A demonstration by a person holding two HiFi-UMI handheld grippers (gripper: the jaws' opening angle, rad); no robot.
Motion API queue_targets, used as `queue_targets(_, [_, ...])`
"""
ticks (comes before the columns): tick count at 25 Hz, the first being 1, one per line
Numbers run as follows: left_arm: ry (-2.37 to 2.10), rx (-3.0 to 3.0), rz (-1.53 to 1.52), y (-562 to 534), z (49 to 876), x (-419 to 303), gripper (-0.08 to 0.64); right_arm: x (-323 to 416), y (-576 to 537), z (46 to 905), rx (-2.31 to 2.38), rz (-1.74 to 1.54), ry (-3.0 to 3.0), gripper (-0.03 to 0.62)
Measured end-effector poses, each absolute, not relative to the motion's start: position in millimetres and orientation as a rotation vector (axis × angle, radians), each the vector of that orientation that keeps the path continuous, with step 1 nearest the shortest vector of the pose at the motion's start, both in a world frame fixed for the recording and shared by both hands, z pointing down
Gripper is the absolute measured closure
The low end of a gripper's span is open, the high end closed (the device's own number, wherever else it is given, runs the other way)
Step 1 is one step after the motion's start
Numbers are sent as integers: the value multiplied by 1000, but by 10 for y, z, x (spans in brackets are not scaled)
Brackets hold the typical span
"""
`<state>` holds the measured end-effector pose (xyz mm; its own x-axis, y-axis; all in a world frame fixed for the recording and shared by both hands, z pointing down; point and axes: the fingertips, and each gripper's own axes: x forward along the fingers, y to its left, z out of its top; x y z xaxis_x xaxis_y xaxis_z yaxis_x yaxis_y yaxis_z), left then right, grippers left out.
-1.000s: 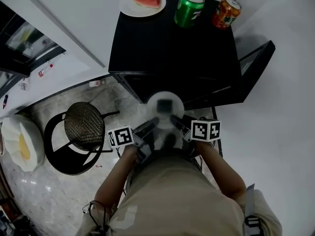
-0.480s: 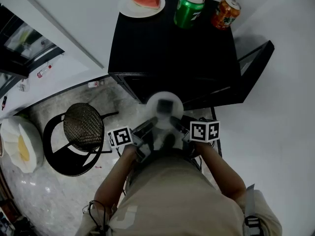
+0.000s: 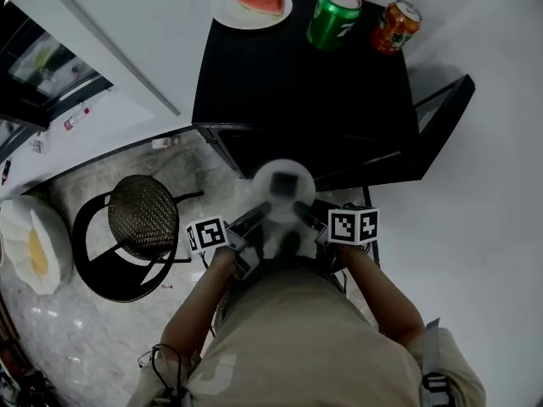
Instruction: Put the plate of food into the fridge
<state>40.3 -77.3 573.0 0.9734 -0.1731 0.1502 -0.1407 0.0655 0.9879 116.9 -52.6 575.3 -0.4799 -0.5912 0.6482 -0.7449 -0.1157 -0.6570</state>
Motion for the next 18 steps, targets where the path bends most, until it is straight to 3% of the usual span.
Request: queue_targets(18, [-311,1520,-51,-864,6004,302,538,1354,-472,5779,1586,1650,-1952,479])
